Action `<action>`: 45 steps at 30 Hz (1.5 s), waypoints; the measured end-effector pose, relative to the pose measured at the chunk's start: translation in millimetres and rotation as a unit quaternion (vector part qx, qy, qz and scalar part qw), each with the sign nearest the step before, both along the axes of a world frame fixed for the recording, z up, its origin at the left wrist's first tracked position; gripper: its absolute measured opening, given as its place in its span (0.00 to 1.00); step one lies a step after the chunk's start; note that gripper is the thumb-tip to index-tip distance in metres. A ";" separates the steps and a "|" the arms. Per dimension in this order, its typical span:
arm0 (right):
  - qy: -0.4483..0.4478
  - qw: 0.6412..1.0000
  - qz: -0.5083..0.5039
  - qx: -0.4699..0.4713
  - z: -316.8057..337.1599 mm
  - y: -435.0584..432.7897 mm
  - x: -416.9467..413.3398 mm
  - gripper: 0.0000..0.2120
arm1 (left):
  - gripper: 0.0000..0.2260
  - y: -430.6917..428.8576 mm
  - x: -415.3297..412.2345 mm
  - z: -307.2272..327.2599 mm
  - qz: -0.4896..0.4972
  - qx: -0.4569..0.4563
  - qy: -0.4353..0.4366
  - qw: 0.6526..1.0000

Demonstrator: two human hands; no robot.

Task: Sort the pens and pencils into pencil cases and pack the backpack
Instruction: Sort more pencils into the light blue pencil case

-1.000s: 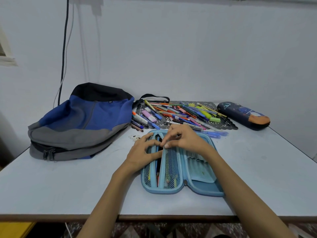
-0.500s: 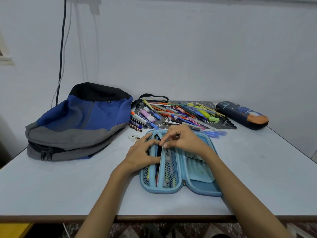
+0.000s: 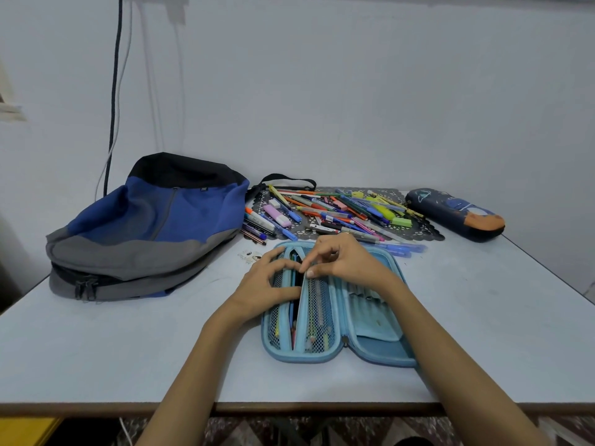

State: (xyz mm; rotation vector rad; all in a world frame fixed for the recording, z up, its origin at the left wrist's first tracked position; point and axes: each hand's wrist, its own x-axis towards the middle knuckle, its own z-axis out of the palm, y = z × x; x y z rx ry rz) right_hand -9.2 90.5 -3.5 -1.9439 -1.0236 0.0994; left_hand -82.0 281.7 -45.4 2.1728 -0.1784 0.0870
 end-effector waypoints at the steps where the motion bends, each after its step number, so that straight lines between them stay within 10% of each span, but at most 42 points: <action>1: 0.001 1.000 -0.002 -0.002 -0.3 0.2 0.0 0.08 | 0.23 -1.4 0.7 -0.5 0.011 0.007 -0.003 1.000; 8: -0.001 1.000 -0.001 -0.003 -1.8 -0.3 0.9 0.07 | 0.25 -4.9 -1.8 3.9 0.014 0.055 -0.006 0.998; 15: 0.011 0.999 0.002 -0.032 -2.2 -5.4 0.8 0.12 | 0.24 11.6 -2.7 -3.5 0.039 -0.216 0.018 0.975; 21: 0.025 0.997 -0.036 -0.064 -1.2 -4.6 -1.7 0.14 | 0.22 32.2 -3.6 -8.0 0.154 0.137 -0.084 0.975; 27: -0.029 0.989 -0.028 -0.142 3.3 -3.9 -1.3 0.12 | 0.23 26.5 -1.0 -10.9 0.108 0.383 0.043 0.916; 34: 0.055 0.988 0.036 -0.139 21.1 -16.9 6.3 0.11 | 0.24 26.4 -4.8 -11.2 0.105 0.412 0.044 0.904; 39: 0.039 0.972 -0.231 0.015 15.8 -39.7 70.9 0.07 | 0.23 24.0 -4.5 -10.8 0.116 0.407 0.034 0.906; 45: -0.031 0.908 -0.366 -0.202 -5.5 -64.2 133.7 0.17 | 0.23 23.6 -4.8 -8.8 0.120 0.391 0.035 0.912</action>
